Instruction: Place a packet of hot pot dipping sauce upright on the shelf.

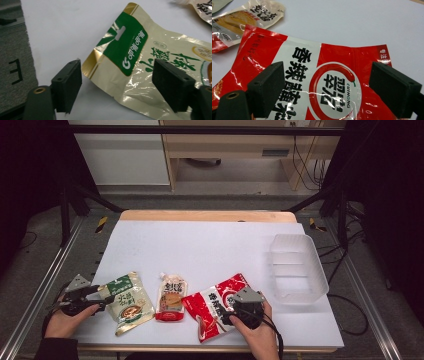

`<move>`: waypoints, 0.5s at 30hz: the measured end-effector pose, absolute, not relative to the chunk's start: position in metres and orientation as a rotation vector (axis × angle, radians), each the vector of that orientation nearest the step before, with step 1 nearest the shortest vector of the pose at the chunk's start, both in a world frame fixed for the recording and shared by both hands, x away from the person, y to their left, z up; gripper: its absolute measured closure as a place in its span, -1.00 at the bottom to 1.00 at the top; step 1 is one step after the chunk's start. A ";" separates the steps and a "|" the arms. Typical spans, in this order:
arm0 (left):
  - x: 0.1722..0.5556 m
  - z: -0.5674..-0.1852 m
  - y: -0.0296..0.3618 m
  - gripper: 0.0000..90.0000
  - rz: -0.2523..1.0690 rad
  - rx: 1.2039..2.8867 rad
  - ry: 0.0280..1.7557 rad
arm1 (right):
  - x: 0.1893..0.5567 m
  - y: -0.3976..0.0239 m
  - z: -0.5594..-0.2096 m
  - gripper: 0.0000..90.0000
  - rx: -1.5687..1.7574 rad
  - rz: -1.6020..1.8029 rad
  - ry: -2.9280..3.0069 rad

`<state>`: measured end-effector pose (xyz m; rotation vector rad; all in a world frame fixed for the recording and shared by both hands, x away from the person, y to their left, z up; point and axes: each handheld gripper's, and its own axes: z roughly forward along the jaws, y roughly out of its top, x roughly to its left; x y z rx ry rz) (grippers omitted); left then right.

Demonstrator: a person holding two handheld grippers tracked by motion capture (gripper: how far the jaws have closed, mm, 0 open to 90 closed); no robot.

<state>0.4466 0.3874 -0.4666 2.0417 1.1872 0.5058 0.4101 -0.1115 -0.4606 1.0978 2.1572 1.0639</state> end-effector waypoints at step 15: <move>0.429 -0.456 0.389 0.09 0.337 2.003 1.093 | 0.410 -0.113 -0.459 -0.67 1.083 1.058 2.170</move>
